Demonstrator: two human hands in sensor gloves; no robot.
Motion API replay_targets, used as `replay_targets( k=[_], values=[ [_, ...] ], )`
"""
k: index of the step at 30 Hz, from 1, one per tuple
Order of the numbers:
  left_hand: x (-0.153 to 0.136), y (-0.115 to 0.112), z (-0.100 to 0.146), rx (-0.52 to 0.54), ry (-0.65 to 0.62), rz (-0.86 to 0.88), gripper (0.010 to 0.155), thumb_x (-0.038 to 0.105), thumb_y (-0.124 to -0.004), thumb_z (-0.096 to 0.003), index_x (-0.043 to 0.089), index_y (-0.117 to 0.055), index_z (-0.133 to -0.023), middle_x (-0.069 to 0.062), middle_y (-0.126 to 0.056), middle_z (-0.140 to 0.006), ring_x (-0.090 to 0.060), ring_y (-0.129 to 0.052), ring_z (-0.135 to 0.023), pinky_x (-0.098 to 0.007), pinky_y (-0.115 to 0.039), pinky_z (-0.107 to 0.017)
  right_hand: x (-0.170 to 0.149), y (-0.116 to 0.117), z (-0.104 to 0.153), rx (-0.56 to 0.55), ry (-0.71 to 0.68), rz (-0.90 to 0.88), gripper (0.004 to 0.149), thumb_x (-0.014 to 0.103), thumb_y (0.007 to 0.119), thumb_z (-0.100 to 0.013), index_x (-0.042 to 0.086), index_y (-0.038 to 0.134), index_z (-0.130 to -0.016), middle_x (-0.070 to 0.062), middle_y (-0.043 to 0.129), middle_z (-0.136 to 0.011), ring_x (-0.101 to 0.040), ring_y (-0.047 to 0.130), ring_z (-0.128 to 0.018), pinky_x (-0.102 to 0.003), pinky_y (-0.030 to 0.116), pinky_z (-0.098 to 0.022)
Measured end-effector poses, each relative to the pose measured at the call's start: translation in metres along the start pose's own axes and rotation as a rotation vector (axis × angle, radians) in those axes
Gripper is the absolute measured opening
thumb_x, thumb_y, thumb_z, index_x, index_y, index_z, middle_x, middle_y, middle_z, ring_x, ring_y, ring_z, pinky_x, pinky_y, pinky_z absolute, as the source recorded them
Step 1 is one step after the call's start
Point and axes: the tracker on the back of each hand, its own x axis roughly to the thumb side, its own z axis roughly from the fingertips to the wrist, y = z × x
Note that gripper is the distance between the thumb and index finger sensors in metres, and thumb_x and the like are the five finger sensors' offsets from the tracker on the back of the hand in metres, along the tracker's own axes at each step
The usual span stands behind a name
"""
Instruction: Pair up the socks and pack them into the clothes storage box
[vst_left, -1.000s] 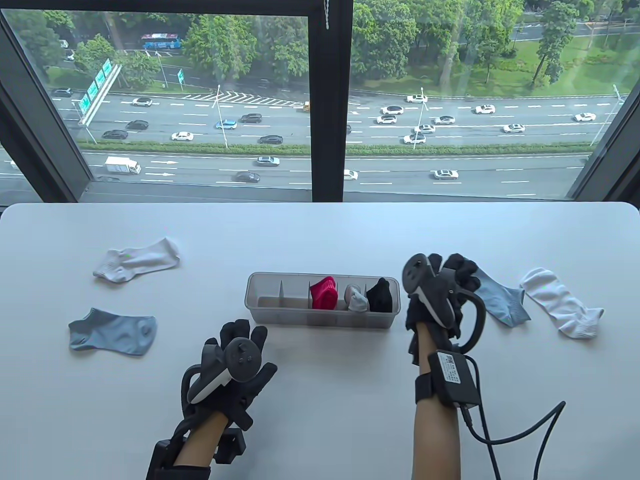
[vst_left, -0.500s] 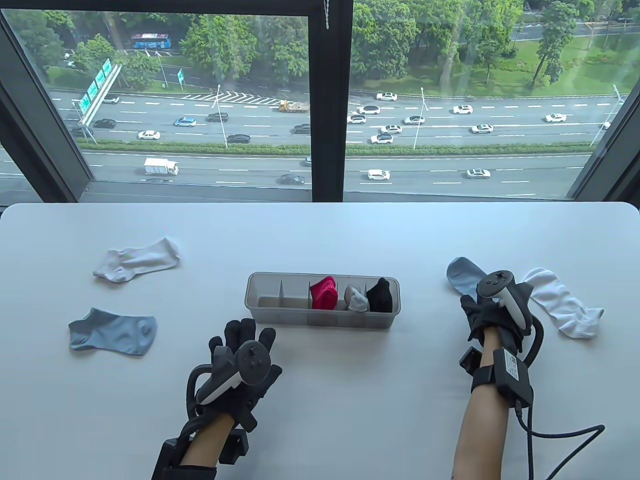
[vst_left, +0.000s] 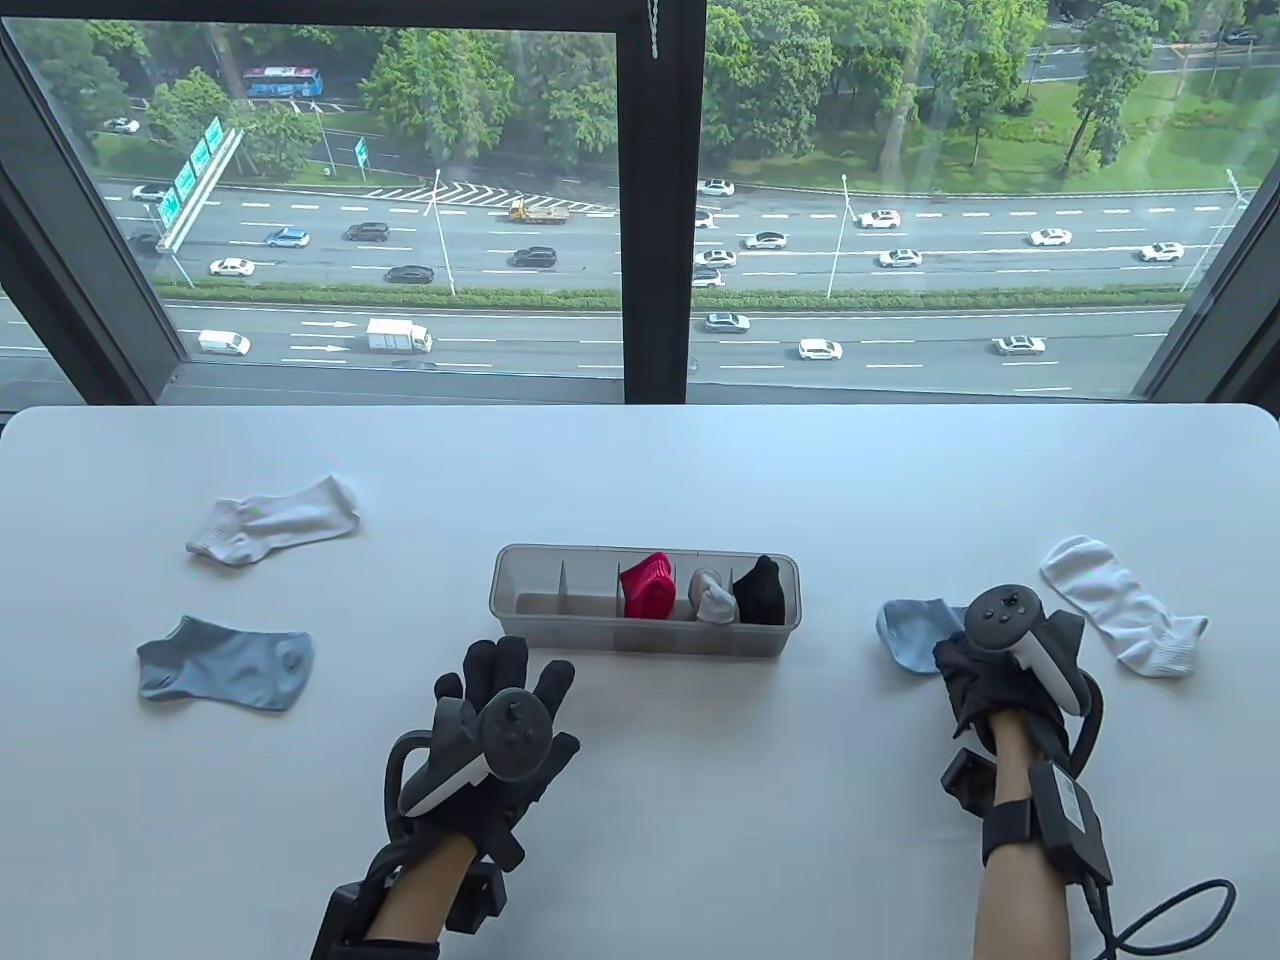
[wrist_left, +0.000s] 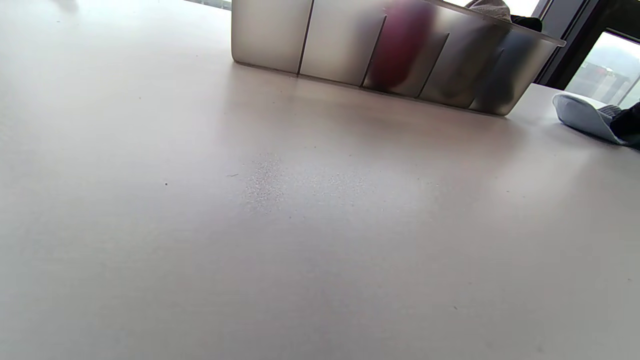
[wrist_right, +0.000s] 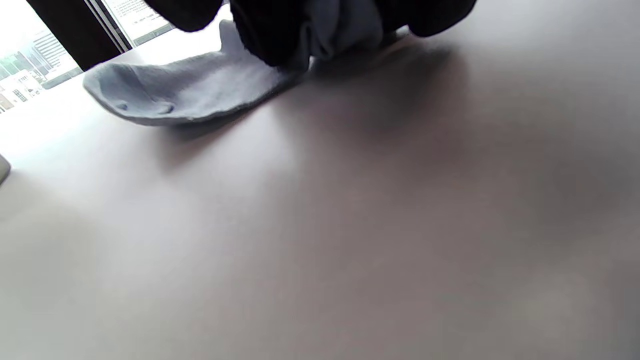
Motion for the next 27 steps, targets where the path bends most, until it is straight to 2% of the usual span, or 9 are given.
replay_targets(
  k=[5,8,10,14,18,21,23,25,27],
  values=[
    [0.011,0.003,0.010,0.021,-0.109,0.049,0.070,0.051,-0.049,-0.0586,0.031,-0.008,-0.112,-0.013,0.009,-0.115,-0.046,0.004,-0.108,-0.066,-0.012,-0.075,0.030,0.006,0.047,-0.061,-0.162,-0.039,0.055,0.040,0.061,-0.062,0.008,0.059,-0.106,-0.030,0.054,-0.112,-0.051,0.058,-0.100,-0.063,0.054,-0.073],
    [0.015,0.008,0.015,0.061,-0.202,0.121,0.073,0.054,-0.050,-0.0574,0.025,-0.016,-0.114,-0.023,-0.016,-0.120,-0.053,-0.033,-0.112,-0.069,-0.037,-0.077,0.065,0.003,0.085,-0.234,-0.328,-0.039,0.052,0.042,0.065,-0.060,0.011,0.067,-0.101,-0.027,0.065,-0.108,-0.047,0.070,-0.095,-0.063,0.057,-0.071],
    [0.016,0.009,0.015,0.079,-0.245,0.211,0.077,0.057,-0.049,-0.0567,0.016,-0.019,-0.115,-0.031,-0.028,-0.118,-0.055,-0.054,-0.106,-0.067,-0.054,-0.073,0.090,0.005,0.110,-0.256,-0.427,-0.051,0.052,0.042,0.065,-0.060,0.012,0.068,-0.101,-0.026,0.066,-0.108,-0.046,0.071,-0.095,-0.062,0.057,-0.072],
    [0.017,0.004,0.013,-0.033,-0.320,0.577,0.086,0.062,-0.045,-0.0552,0.007,-0.014,-0.113,-0.037,-0.035,-0.115,-0.056,-0.063,-0.101,-0.066,-0.060,-0.070,0.144,0.029,0.155,-0.166,-0.635,-0.086,0.054,0.044,0.066,-0.059,0.014,0.064,-0.104,-0.024,0.061,-0.111,-0.045,0.068,-0.098,-0.063,0.056,-0.072],
    [0.013,-0.005,0.008,-0.117,-0.377,0.865,0.092,0.066,-0.042,-0.0540,0.003,-0.007,-0.110,-0.039,-0.033,-0.115,-0.057,-0.064,-0.100,-0.066,-0.061,-0.070,0.186,0.065,0.177,0.015,-0.805,-0.237,0.055,0.045,0.068,-0.059,0.018,0.062,-0.106,-0.019,0.056,-0.116,-0.043,0.063,-0.103,-0.064,0.052,-0.074],
    [0.013,-0.011,0.004,-0.169,-0.441,1.168,0.095,0.068,-0.045,-0.0538,0.003,-0.003,-0.109,-0.038,-0.032,-0.114,-0.054,-0.065,-0.100,-0.063,-0.061,-0.071,0.204,0.088,0.192,0.123,-0.904,-0.220,0.057,0.045,0.068,-0.058,0.019,0.059,-0.108,-0.016,0.045,-0.119,-0.045,0.052,-0.107,-0.067,0.046,-0.074],
    [0.010,-0.015,0.002,-0.165,-0.387,1.311,0.087,0.062,-0.053,-0.0551,0.009,-0.011,-0.109,-0.034,-0.032,-0.113,-0.051,-0.067,-0.099,-0.061,-0.063,-0.072,0.204,0.092,0.197,0.049,-0.951,-0.112,0.060,0.046,0.068,-0.058,0.020,0.056,-0.110,-0.014,0.040,-0.121,-0.045,0.044,-0.109,-0.069,0.043,-0.074],
    [0.005,-0.018,-0.001,-0.108,-0.304,1.398,0.059,0.046,-0.052,-0.0604,0.019,-0.030,-0.108,-0.027,-0.046,-0.112,-0.045,-0.080,-0.092,-0.056,-0.071,-0.069,0.201,0.091,0.198,0.017,-0.995,-0.076,0.058,0.047,0.068,-0.058,0.021,0.058,-0.109,-0.010,0.041,-0.121,-0.041,0.042,-0.110,-0.068,0.043,-0.074],
    [0.003,-0.017,0.001,-0.028,-0.219,1.452,0.046,0.034,-0.055,-0.0602,0.019,-0.050,-0.103,-0.023,-0.062,-0.107,-0.042,-0.091,-0.083,-0.054,-0.079,-0.063,0.194,0.088,0.196,-0.022,-0.989,-0.152,0.049,0.046,0.068,-0.058,0.025,0.067,-0.102,-0.006,0.055,-0.119,-0.037,0.048,-0.110,-0.067,0.045,-0.074]
  ],
)
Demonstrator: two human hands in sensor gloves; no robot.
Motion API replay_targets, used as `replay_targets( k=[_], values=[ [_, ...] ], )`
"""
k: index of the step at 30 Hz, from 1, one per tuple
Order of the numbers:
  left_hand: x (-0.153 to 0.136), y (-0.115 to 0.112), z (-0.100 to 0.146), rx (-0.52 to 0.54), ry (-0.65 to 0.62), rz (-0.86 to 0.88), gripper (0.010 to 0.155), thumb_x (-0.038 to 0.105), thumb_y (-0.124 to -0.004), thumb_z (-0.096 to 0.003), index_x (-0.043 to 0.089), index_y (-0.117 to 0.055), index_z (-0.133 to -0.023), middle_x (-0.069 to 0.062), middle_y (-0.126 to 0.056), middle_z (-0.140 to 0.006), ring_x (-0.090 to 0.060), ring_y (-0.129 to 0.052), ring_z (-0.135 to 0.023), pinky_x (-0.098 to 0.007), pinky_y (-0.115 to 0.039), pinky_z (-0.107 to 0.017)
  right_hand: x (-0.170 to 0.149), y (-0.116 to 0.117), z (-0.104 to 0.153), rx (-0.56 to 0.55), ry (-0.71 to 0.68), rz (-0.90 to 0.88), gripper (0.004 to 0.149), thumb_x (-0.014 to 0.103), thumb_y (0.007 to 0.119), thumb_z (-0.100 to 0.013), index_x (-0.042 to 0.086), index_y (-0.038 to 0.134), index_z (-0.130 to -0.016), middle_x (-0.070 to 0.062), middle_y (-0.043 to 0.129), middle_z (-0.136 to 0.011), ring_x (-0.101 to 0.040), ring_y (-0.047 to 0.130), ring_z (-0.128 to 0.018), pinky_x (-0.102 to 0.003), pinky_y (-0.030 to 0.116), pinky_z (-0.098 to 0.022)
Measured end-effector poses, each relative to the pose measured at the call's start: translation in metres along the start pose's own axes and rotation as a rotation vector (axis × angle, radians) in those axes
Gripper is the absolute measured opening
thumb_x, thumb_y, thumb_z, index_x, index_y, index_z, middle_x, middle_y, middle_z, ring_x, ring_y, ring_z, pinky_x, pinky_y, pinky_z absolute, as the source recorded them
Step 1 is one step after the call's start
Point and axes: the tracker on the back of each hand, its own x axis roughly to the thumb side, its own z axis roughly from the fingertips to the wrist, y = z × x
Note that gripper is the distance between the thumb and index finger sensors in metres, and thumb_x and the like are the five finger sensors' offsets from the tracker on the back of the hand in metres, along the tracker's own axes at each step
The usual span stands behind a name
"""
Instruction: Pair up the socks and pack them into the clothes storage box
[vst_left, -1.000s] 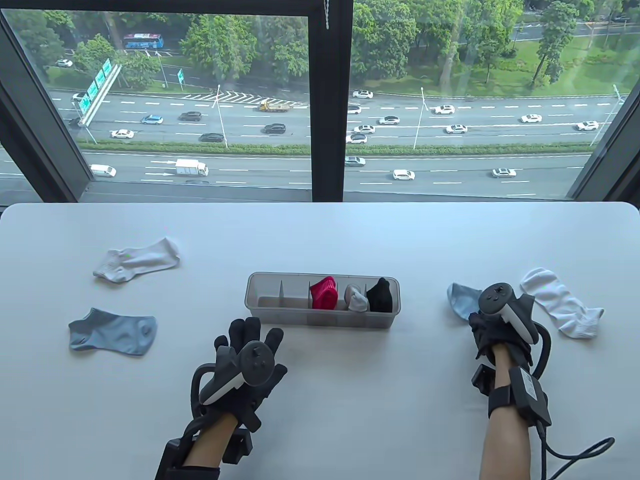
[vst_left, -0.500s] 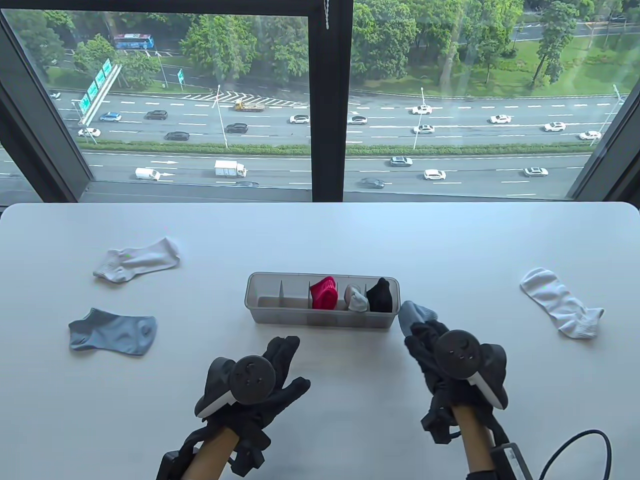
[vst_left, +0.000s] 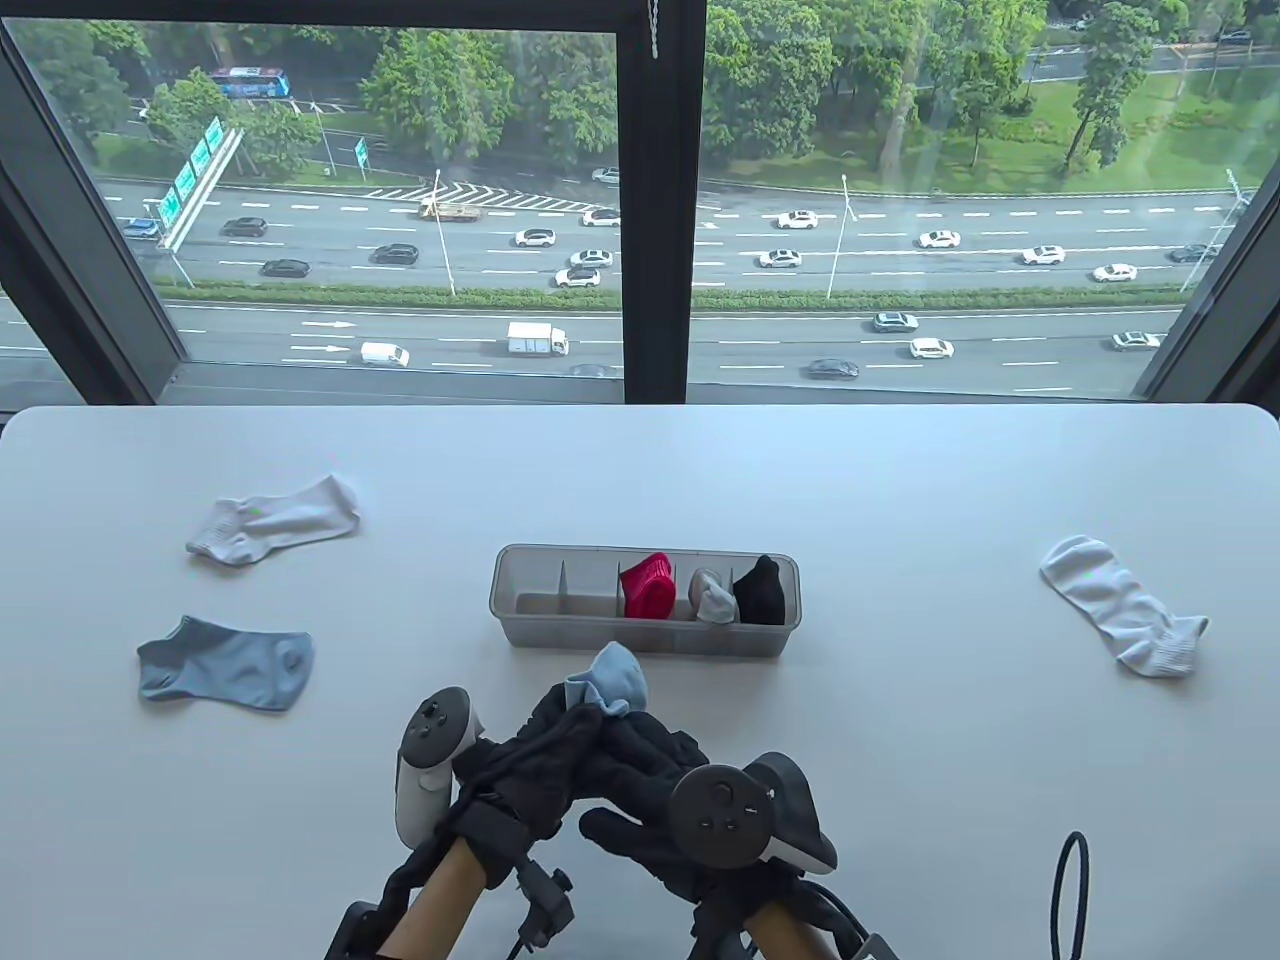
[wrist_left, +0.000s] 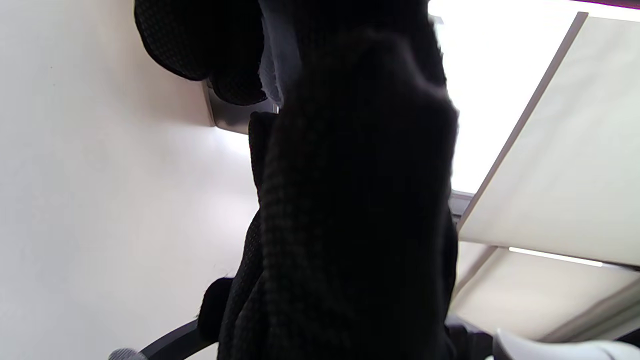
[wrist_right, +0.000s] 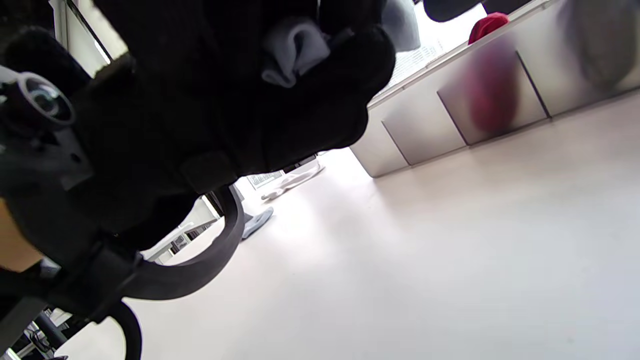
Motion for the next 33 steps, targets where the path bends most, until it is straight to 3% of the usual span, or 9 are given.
replay_targets(
  k=[4,7,9,16,22,25,27,30,33],
  values=[
    [0.012,0.002,0.005,0.022,-0.090,-0.144,0.043,0.031,-0.057,-0.0592,0.022,-0.053,-0.101,-0.019,-0.071,-0.104,-0.037,-0.095,-0.082,-0.051,-0.081,-0.062,-0.021,-0.015,0.009,-0.267,0.154,-0.030,0.058,0.047,0.069,-0.057,0.020,0.055,-0.106,-0.016,0.060,-0.112,-0.044,0.061,-0.102,-0.066,0.051,-0.074],
    [0.017,-0.002,0.006,0.008,-0.124,-0.168,0.042,0.029,-0.059,-0.0588,0.025,-0.054,-0.101,-0.018,-0.074,-0.103,-0.037,-0.094,-0.083,-0.052,-0.080,-0.062,-0.034,-0.020,0.011,-0.156,0.187,-0.133,0.091,0.055,0.066,-0.056,0.003,0.021,-0.115,-0.036,0.039,-0.117,-0.059,0.048,-0.102,-0.071,0.047,-0.071],
    [0.018,-0.007,0.005,-0.038,-0.143,-0.171,0.042,0.029,-0.058,-0.0592,0.028,-0.054,-0.101,-0.018,-0.076,-0.102,-0.037,-0.094,-0.083,-0.053,-0.080,-0.062,-0.040,-0.017,0.012,-0.082,0.202,-0.258,0.096,0.056,0.066,-0.055,-0.001,0.016,-0.114,-0.040,0.031,-0.117,-0.061,0.042,-0.102,-0.072,0.043,-0.071],
    [0.015,-0.012,0.008,0.011,-0.117,-0.234,0.044,0.036,-0.045,-0.0620,0.030,-0.038,-0.105,-0.021,-0.074,-0.103,-0.045,-0.090,-0.085,-0.058,-0.075,-0.063,-0.014,-0.020,0.017,-0.305,0.135,0.061,0.069,0.057,0.066,-0.056,0.021,0.038,-0.109,-0.021,0.048,-0.111,-0.048,0.054,-0.102,-0.068,0.047,-0.073],
    [0.012,-0.011,0.010,0.073,-0.028,-0.226,0.054,0.033,-0.041,-0.0612,0.010,-0.024,-0.107,-0.014,-0.075,-0.102,-0.041,-0.086,-0.090,-0.058,-0.073,-0.065,-0.015,-0.017,0.018,-0.392,0.223,0.064,0.075,0.053,0.062,-0.060,0.012,0.027,-0.112,-0.017,0.058,-0.104,-0.043,0.066,-0.095,-0.065,0.053,-0.072],
    [0.012,-0.008,0.010,0.087,-0.046,-0.235,0.050,0.034,-0.040,-0.0616,0.014,-0.032,-0.107,-0.013,-0.073,-0.104,-0.042,-0.081,-0.094,-0.058,-0.070,-0.067,-0.019,-0.015,0.016,-0.335,0.280,0.007,0.069,0.056,0.058,-0.060,0.007,0.049,-0.107,-0.021,0.068,-0.100,-0.048,0.071,-0.092,-0.067,0.055,-0.070],
    [0.011,-0.012,0.009,0.045,-0.067,-0.194,0.049,0.035,-0.039,-0.0616,0.019,-0.030,-0.107,-0.012,-0.067,-0.108,-0.042,-0.069,-0.102,-0.061,-0.063,-0.071,-0.022,-0.007,0.012,-0.172,0.307,-0.037,0.067,0.058,0.055,-0.059,0.009,0.064,-0.104,-0.021,0.076,-0.098,-0.050,0.074,-0.091,-0.069,0.055,-0.069],
    [0.013,-0.020,0.007,-0.069,-0.092,-0.209,0.049,0.036,-0.038,-0.0616,0.028,-0.022,-0.107,-0.005,-0.049,-0.117,-0.041,-0.042,-0.112,-0.065,-0.043,-0.075,-0.021,0.002,0.007,-0.114,0.321,-0.029,0.070,0.058,0.054,-0.059,0.008,0.062,-0.107,-0.022,0.075,-0.101,-0.050,0.073,-0.092,-0.068,0.054,-0.069],
    [0.014,-0.028,0.006,-0.121,-0.115,-0.257,0.049,0.035,-0.039,-0.0615,0.030,-0.018,-0.106,-0.001,-0.041,-0.120,-0.038,-0.030,-0.114,-0.066,-0.035,-0.076,-0.024,0.001,0.005,-0.163,0.371,-0.105,0.055,0.051,0.064,-0.059,0.014,0.060,-0.099,-0.016,0.076,-0.098,-0.043,0.078,-0.091,-0.064,0.058,-0.070]
  ],
)
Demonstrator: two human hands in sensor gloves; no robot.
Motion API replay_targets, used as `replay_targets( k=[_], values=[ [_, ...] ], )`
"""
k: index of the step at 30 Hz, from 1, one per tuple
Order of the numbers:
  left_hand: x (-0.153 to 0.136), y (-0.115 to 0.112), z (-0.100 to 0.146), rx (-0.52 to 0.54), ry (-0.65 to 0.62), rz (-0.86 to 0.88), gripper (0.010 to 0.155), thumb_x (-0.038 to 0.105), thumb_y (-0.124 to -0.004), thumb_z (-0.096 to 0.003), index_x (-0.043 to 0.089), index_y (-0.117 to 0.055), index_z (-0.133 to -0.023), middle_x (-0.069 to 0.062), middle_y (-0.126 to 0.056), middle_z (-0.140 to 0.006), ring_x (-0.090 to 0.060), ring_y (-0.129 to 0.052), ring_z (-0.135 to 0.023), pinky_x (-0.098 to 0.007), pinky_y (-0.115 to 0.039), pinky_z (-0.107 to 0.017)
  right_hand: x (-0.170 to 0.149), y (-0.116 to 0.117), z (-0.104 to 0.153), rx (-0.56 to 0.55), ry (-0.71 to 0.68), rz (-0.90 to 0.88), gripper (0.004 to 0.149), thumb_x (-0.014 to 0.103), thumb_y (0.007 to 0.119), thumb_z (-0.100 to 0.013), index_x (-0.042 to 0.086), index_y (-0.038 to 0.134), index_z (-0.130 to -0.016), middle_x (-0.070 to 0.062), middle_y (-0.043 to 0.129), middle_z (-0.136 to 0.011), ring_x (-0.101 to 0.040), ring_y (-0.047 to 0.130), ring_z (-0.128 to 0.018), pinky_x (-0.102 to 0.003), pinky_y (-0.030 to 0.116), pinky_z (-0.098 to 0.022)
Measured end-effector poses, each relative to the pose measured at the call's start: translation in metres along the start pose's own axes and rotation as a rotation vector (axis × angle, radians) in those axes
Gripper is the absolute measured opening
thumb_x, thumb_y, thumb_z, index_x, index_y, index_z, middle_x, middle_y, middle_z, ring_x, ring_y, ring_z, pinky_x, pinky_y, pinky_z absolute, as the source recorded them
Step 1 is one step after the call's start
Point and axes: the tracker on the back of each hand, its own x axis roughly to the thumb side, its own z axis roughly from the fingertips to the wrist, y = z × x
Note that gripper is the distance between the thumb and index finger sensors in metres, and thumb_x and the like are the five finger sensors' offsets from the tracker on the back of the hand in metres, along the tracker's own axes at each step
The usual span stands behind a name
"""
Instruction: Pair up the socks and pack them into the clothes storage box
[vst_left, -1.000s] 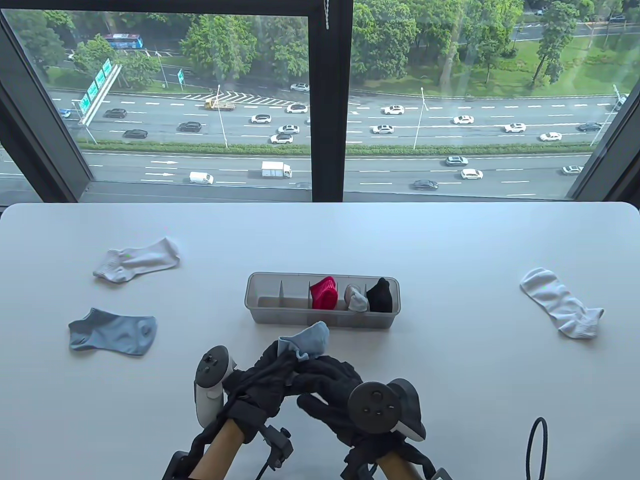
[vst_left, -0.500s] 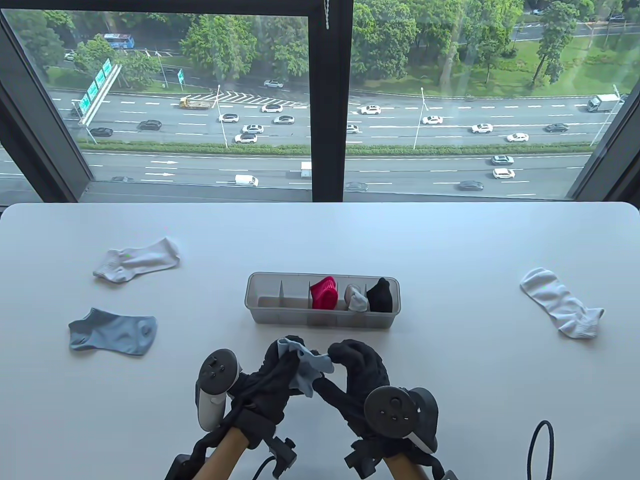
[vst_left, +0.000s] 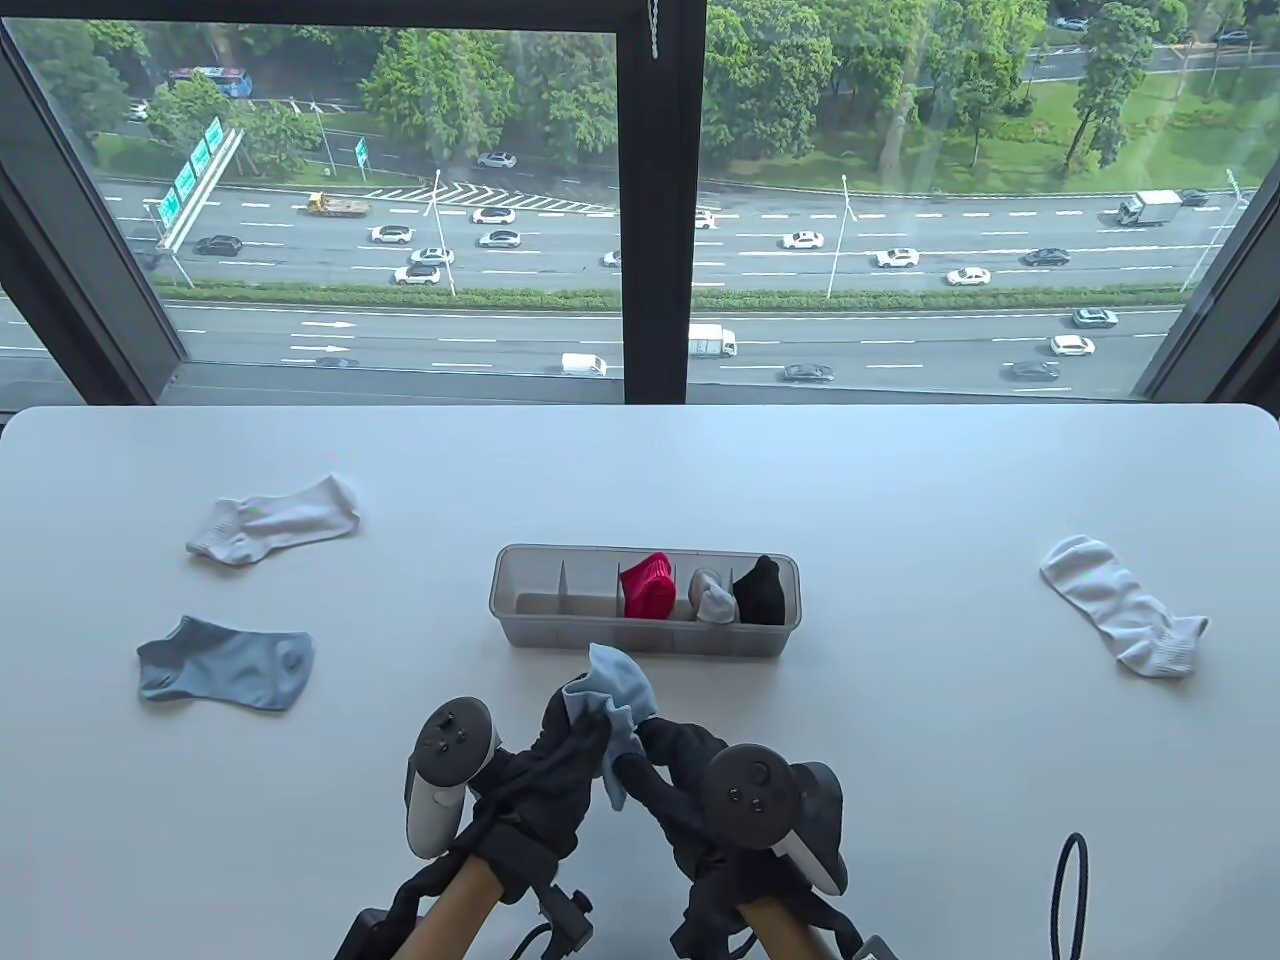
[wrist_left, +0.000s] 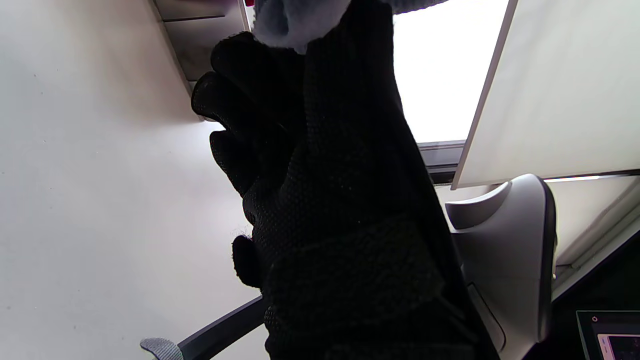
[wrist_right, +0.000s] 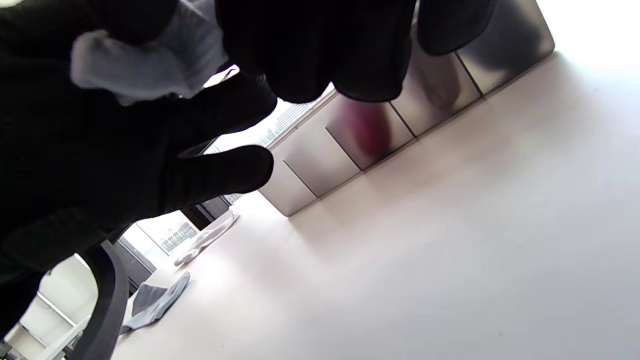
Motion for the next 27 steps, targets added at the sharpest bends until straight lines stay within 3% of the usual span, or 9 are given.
replay_targets(
  k=[4,6,9,14,16,17,19,24,27],
  values=[
    [0.000,0.000,-0.001,0.012,0.021,-0.037,0.049,0.035,-0.040,-0.0617,0.031,-0.018,-0.105,-0.004,-0.037,-0.120,-0.040,-0.031,-0.113,-0.066,-0.035,-0.076,-0.008,-0.005,0.000,-0.027,-0.015,-0.206,0.040,0.037,0.070,-0.061,0.016,0.062,-0.093,-0.014,0.083,-0.093,-0.037,0.088,-0.084,-0.061,0.058,-0.071],
    [-0.001,0.005,0.002,0.087,0.106,-0.130,0.053,0.036,-0.044,-0.0622,0.026,-0.015,-0.105,-0.013,-0.029,-0.119,-0.046,-0.033,-0.111,-0.067,-0.039,-0.075,-0.008,-0.013,0.002,-0.135,-0.039,-0.115,0.039,0.038,0.070,-0.061,0.016,0.061,-0.092,-0.013,0.085,-0.091,-0.033,0.093,-0.080,-0.058,0.061,-0.072],
    [-0.001,0.013,0.005,0.146,0.192,-0.292,0.080,0.046,-0.056,-0.0606,0.017,0.006,-0.101,-0.034,0.002,-0.108,-0.060,-0.017,-0.104,-0.071,-0.032,-0.073,-0.005,-0.028,0.003,-0.266,-0.111,0.042,0.041,0.032,0.076,-0.058,0.016,0.059,-0.092,-0.010,0.088,-0.085,-0.025,0.098,-0.072,-0.056,0.064,-0.071],
    [0.020,0.004,0.002,-0.015,0.063,-0.650,0.096,0.053,-0.066,-0.0563,0.026,0.017,-0.097,-0.022,0.024,-0.102,-0.051,0.011,-0.100,-0.072,-0.011,-0.070,0.006,-0.034,0.005,-0.182,-0.289,0.159,0.055,0.028,0.076,-0.057,0.014,0.050,-0.103,-0.008,0.085,-0.088,-0.024,0.094,-0.075,-0.059,0.062,-0.071],
    [0.025,-0.003,0.000,-0.015,0.033,-0.693,0.092,0.051,-0.069,-0.0546,0.028,0.004,-0.105,-0.020,0.011,-0.111,-0.049,0.001,-0.106,-0.072,-0.016,-0.072,0.012,-0.031,0.006,-0.110,-0.326,0.147,0.062,0.028,0.077,-0.056,0.012,0.045,-0.107,-0.007,0.082,-0.090,-0.024,0.092,-0.077,-0.060,0.060,-0.072],
    [0.028,-0.004,0.000,0.030,-0.014,-0.683,0.074,0.047,-0.070,-0.0549,0.026,-0.028,-0.112,-0.019,-0.017,-0.119,-0.050,-0.020,-0.111,-0.073,-0.029,-0.074,0.014,-0.030,0.007,-0.095,-0.333,0.132,0.065,0.028,0.078,-0.056,0.012,0.042,-0.108,-0.007,0.080,-0.090,-0.024,0.091,-0.078,-0.060,0.060,-0.072],
    [0.028,-0.005,0.002,0.100,-0.067,-0.666,0.050,0.041,-0.068,-0.0557,0.020,-0.068,-0.101,-0.019,-0.084,-0.100,-0.047,-0.084,-0.091,-0.064,-0.065,-0.069,0.013,-0.033,0.006,-0.135,-0.318,0.139,0.067,0.027,0.077,-0.056,0.012,0.041,-0.110,-0.007,0.077,-0.091,-0.025,0.087,-0.079,-0.061,0.059,-0.072],
    [0.029,-0.001,0.003,0.121,-0.056,-0.607,0.044,0.035,-0.063,-0.0582,0.014,-0.074,-0.096,-0.015,-0.095,-0.089,-0.042,-0.096,-0.080,-0.059,-0.074,-0.063,-0.003,-0.041,0.005,-0.158,-0.250,0.089,0.077,0.038,0.075,-0.057,0.007,0.034,-0.114,-0.010,0.068,-0.095,-0.030,0.077,-0.085,-0.065,0.054,-0.071],
    [0.028,0.003,0.003,0.102,-0.073,-0.574,0.043,0.034,-0.067,-0.0566,0.017,-0.075,-0.095,-0.011,-0.100,-0.083,-0.037,-0.101,-0.074,-0.055,-0.080,-0.060,-0.009,-0.035,0.004,0.167,-0.224,-0.016,0.097,0.057,0.067,-0.056,0.009,0.006,-0.115,-0.037,0.023,-0.119,-0.063,0.041,-0.103,-0.077,0.039,-0.070]
  ],
)
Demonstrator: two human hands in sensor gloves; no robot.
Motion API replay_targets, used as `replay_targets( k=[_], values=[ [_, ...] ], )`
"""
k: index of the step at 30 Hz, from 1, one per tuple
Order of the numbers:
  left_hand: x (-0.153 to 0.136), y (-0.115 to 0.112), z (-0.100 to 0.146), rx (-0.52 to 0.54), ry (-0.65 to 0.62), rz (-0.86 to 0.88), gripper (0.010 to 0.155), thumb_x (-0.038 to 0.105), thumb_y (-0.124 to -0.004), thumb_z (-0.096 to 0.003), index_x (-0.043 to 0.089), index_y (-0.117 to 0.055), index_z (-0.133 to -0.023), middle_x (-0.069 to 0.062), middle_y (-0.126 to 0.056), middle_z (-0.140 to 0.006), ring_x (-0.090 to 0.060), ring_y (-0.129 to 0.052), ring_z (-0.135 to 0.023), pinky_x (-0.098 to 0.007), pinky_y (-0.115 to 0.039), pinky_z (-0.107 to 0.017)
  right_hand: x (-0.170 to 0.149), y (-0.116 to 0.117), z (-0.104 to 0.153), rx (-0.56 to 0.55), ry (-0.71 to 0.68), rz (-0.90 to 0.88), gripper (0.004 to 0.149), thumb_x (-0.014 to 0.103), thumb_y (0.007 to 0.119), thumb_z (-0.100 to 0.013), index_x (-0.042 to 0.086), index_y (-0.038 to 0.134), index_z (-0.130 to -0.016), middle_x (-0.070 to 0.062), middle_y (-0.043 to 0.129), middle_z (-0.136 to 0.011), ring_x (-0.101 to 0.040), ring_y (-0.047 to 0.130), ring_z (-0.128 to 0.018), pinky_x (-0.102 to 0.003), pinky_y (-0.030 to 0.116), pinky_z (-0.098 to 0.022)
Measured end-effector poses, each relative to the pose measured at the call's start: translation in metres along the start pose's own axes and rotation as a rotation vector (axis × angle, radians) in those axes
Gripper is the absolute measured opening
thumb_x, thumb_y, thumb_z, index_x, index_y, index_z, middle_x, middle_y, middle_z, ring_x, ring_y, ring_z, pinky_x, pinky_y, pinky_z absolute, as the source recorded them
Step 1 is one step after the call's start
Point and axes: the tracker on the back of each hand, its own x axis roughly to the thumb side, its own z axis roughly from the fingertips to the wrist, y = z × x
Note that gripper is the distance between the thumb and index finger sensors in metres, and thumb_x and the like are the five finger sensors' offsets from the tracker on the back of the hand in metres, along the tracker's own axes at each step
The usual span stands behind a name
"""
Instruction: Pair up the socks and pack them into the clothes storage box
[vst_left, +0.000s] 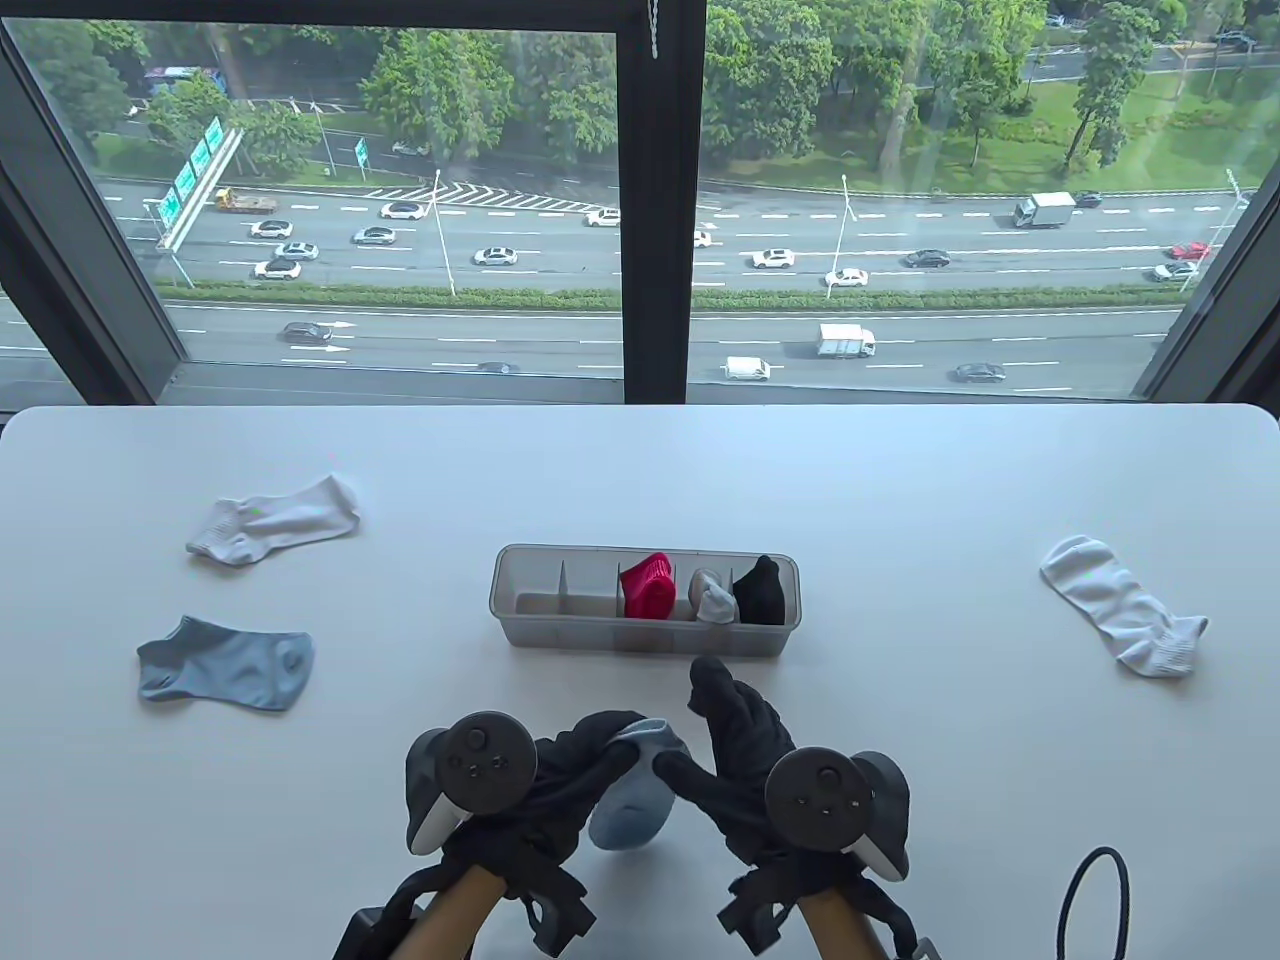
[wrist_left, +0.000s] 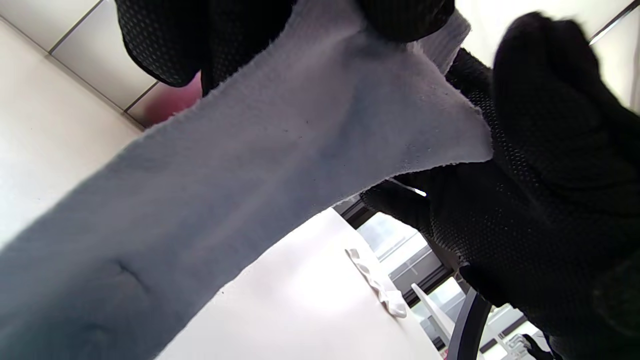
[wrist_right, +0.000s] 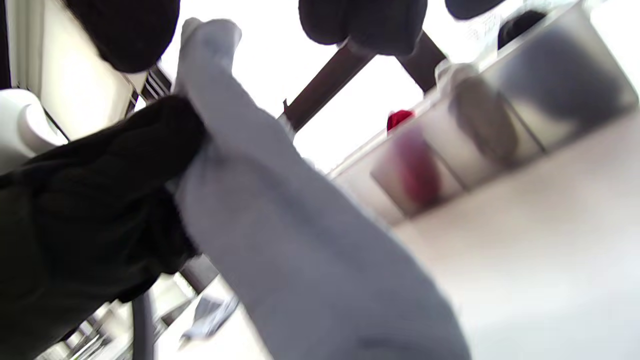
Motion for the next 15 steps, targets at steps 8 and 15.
replay_targets(
  k=[8,15],
  values=[
    [-0.010,-0.007,-0.007,-0.279,0.173,0.171,0.044,0.032,-0.064,-0.0592,0.007,-0.073,-0.095,-0.010,-0.104,-0.073,-0.033,-0.107,-0.062,-0.053,-0.085,-0.053,-0.012,0.003,-0.008,-0.056,0.104,-0.030,0.045,0.036,0.074,-0.059,0.018,0.069,-0.100,0.002,0.098,-0.069,-0.022,0.098,-0.070,-0.058,0.064,-0.070],
    [-0.036,-0.020,-0.008,-0.398,0.391,-0.568,0.077,0.050,-0.055,-0.0586,0.015,-0.015,-0.114,-0.018,-0.010,-0.120,-0.048,-0.006,-0.110,-0.071,-0.017,-0.074,-0.031,0.031,-0.017,0.275,0.246,0.343,0.067,0.045,0.052,-0.064,0.018,0.020,-0.117,-0.027,0.013,-0.122,-0.058,0.008,-0.102,-0.075,0.026,-0.069]
  ],
)
